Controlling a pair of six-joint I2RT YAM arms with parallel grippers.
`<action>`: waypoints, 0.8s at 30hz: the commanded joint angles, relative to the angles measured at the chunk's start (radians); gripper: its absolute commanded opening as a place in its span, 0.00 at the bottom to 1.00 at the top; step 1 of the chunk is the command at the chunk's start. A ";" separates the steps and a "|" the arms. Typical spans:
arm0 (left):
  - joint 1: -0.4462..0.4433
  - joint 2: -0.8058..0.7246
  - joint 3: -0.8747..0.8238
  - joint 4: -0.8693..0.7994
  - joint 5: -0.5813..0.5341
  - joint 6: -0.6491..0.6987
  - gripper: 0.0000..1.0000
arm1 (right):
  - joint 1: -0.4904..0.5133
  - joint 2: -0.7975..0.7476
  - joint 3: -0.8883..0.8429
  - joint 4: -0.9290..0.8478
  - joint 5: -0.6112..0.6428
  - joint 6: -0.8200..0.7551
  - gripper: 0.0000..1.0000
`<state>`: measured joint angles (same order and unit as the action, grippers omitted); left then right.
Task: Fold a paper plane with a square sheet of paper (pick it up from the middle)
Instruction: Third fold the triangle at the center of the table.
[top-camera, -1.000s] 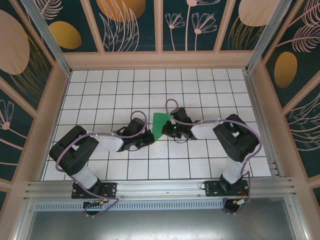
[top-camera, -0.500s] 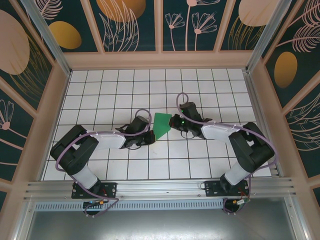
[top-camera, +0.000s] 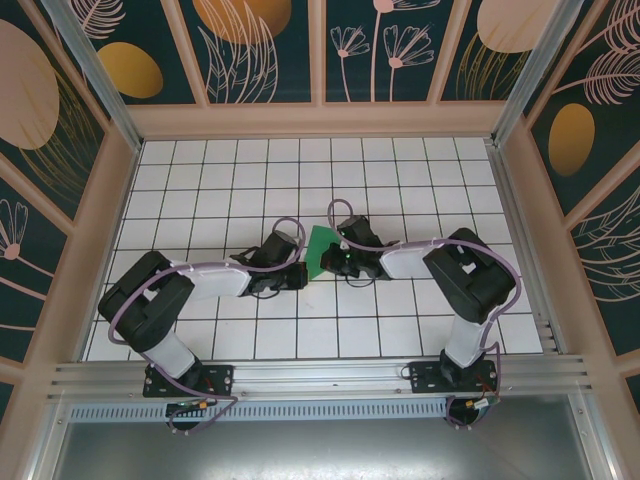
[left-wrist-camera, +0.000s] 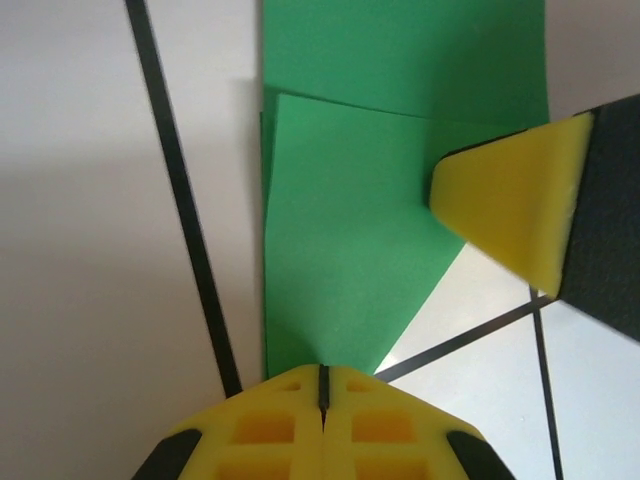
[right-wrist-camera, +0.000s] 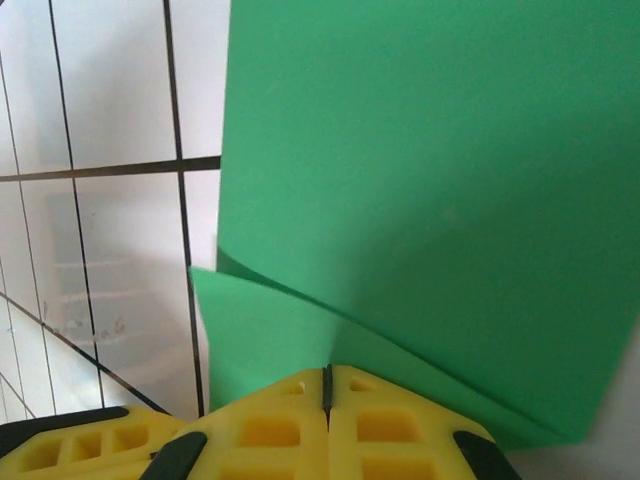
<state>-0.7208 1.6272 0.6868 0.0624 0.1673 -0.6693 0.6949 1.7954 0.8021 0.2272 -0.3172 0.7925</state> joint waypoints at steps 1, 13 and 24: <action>0.009 -0.047 -0.023 -0.101 -0.050 -0.015 0.00 | -0.025 0.001 -0.030 -0.010 0.024 0.010 0.00; 0.007 -0.037 -0.078 0.372 0.110 -0.402 0.00 | -0.021 -0.006 -0.059 -0.012 0.054 0.077 0.00; 0.003 0.072 -0.128 0.501 0.102 -0.505 0.00 | -0.020 0.010 -0.065 -0.001 0.045 0.065 0.00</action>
<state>-0.7181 1.6875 0.5751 0.4911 0.2619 -1.1248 0.6804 1.7874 0.7692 0.2722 -0.3119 0.8520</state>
